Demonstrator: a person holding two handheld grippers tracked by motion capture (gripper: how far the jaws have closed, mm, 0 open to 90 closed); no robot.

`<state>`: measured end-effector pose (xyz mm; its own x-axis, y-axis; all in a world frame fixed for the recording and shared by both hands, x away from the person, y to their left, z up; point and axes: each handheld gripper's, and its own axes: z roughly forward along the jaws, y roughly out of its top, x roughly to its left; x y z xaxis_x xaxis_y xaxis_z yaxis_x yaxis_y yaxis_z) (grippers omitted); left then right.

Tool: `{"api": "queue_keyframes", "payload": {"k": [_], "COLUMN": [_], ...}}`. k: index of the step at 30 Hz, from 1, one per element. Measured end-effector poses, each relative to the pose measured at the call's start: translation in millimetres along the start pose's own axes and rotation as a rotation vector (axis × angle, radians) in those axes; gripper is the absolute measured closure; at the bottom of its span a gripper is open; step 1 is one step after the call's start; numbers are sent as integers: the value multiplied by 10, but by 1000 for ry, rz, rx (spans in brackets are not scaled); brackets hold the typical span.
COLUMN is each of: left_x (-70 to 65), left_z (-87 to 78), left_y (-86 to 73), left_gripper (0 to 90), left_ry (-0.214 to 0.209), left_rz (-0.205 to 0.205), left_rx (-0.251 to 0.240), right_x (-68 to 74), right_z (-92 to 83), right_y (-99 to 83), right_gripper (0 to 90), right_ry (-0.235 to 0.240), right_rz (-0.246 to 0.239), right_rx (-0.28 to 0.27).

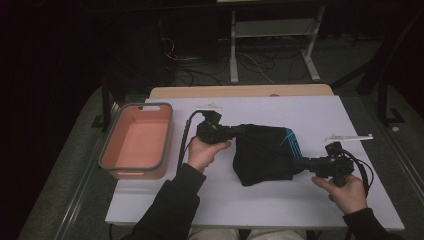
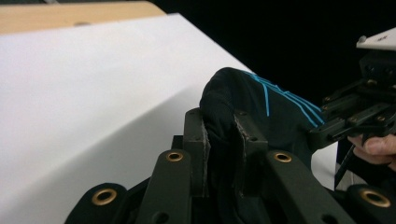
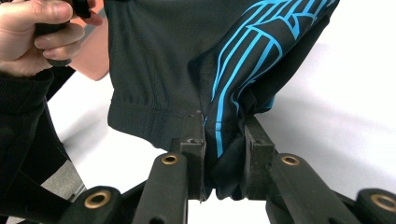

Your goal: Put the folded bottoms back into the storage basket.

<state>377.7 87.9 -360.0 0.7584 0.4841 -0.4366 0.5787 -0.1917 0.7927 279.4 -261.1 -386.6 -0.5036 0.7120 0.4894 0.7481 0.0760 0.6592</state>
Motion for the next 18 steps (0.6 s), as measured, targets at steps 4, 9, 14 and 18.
{"api": "queue_keyframes", "payload": {"k": [4,9,14,18], "left_x": [22,56,101,106], "left_z": [-117,-207,-332,-411], "left_y": [63,128,214,264], "left_gripper": [780,780,780,781], "left_ry": [2,13,21,24], "left_rz": [-3,-3,1,10], "left_rx": [-28,-42,-55,-56], "right_x": [88,160,220,279], "right_z": [48,118,175,196], "right_y": [78,158,252,289], "right_gripper": [734,734,735,735], "right_ry": [3,5,17,18], "right_rz": [-19,-46,-45,-43], "right_rx": [-14,-16,-39,-56]}}
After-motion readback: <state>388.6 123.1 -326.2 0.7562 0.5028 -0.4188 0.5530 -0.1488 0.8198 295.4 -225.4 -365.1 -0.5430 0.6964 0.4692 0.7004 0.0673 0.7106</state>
